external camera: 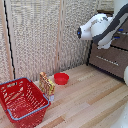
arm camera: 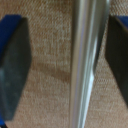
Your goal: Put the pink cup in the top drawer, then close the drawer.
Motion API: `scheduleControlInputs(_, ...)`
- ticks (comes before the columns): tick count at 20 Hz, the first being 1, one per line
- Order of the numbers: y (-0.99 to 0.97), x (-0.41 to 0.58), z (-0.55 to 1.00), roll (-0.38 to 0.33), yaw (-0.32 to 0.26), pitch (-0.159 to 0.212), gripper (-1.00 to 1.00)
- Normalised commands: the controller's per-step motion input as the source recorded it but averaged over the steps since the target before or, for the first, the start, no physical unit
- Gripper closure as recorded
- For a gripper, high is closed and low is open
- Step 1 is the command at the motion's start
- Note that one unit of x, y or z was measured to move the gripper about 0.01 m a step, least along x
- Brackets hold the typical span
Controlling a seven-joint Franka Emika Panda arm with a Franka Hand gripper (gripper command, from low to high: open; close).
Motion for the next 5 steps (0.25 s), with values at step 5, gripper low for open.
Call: scheduleControlInputs(5, 0.65, 0.13, -0.09, -0.034, -0.123, 0.0, -1.0)
